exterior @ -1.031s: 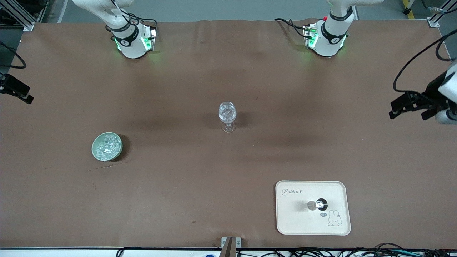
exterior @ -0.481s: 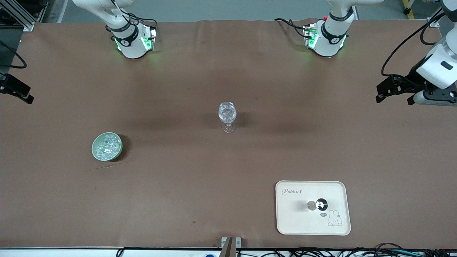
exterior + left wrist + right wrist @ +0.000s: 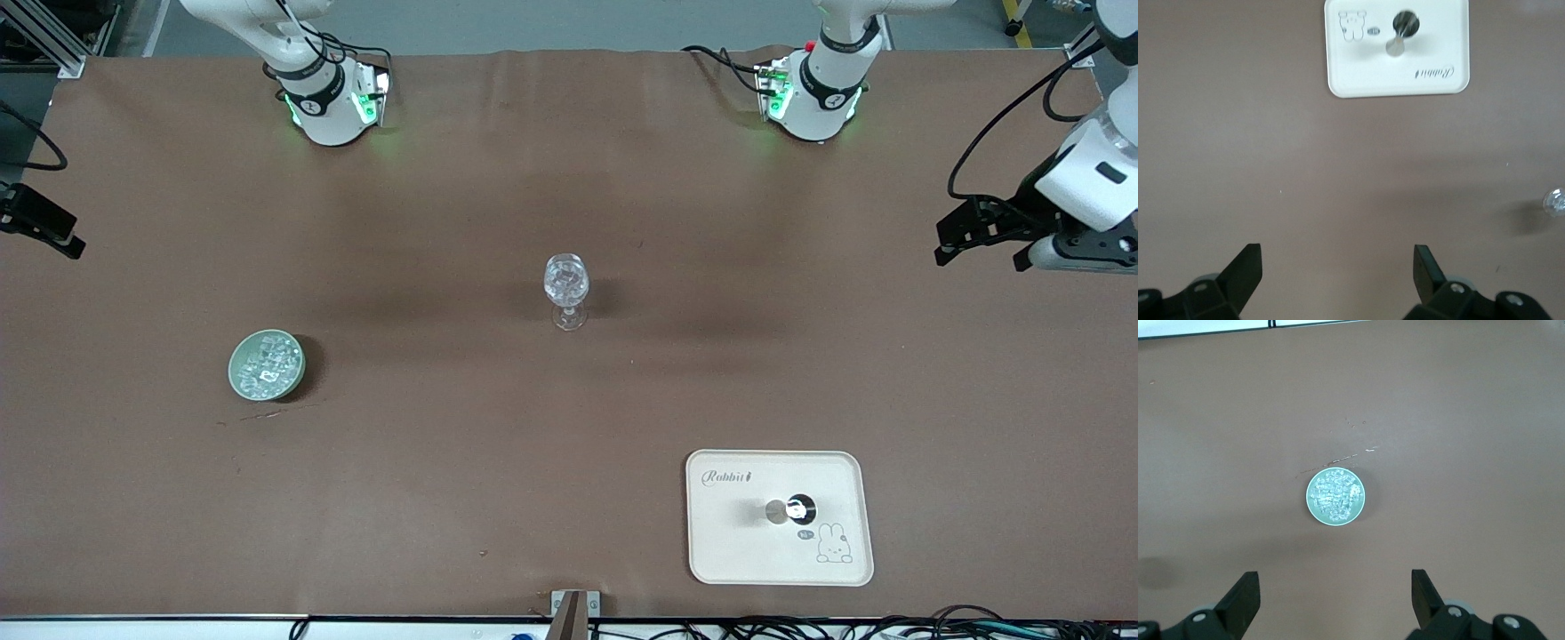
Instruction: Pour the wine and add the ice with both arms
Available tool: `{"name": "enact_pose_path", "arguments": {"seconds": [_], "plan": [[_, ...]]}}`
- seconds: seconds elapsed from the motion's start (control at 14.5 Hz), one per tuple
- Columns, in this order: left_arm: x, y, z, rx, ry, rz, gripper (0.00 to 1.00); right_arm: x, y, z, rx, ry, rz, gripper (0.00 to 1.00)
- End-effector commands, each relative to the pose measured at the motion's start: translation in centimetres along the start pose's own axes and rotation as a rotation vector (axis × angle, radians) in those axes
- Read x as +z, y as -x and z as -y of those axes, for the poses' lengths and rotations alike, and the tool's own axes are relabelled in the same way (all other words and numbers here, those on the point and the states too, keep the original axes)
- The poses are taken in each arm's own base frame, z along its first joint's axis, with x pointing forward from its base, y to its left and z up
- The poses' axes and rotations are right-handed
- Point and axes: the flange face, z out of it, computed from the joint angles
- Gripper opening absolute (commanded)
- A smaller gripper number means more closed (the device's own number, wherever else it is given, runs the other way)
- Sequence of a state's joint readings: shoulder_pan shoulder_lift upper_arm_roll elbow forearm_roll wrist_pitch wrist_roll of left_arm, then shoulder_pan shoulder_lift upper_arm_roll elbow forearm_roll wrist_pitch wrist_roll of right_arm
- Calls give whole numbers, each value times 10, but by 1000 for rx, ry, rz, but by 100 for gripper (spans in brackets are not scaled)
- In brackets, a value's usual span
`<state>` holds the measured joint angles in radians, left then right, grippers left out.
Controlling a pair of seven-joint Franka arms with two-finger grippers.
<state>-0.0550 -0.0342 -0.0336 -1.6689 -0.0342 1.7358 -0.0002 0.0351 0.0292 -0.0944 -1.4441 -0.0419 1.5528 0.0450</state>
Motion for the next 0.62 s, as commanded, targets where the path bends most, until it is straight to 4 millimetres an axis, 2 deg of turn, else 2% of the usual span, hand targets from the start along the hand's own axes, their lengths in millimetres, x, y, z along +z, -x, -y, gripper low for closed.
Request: {"name": "enact_pose_path", "arguments": {"seconds": [0.0,0.55], "plan": [[-27,-2,4,-9,-23,16,100,-3,6,1,-12,-22,-4,100],[-21,2,5,9,-35,44,100,-3,6,0,-11,-22,-2,100]]}}
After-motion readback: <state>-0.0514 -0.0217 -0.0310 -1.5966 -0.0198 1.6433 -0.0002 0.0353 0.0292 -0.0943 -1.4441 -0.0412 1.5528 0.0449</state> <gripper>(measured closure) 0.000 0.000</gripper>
